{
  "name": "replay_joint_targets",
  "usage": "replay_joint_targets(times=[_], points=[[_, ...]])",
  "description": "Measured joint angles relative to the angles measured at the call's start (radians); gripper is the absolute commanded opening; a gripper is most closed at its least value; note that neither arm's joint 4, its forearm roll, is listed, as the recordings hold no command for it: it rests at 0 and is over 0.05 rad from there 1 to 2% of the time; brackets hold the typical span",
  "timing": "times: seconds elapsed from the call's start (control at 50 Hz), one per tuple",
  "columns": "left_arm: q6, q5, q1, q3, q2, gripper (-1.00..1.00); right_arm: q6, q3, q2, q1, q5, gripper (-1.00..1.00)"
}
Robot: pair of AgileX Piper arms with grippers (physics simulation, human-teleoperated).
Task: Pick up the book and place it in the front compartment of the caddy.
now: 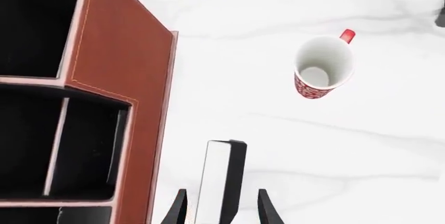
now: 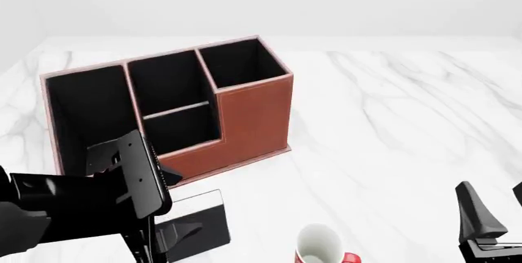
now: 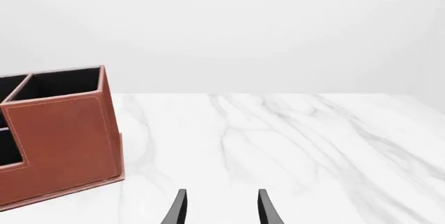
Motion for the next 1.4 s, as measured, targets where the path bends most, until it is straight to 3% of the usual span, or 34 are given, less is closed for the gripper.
replay_joint_targets(times=[1.4], points=[[-0.029,-0.179,0.039,0.116,0.075,1.00,0.000,0.000,0.000,0.000,0.000,1.00]])
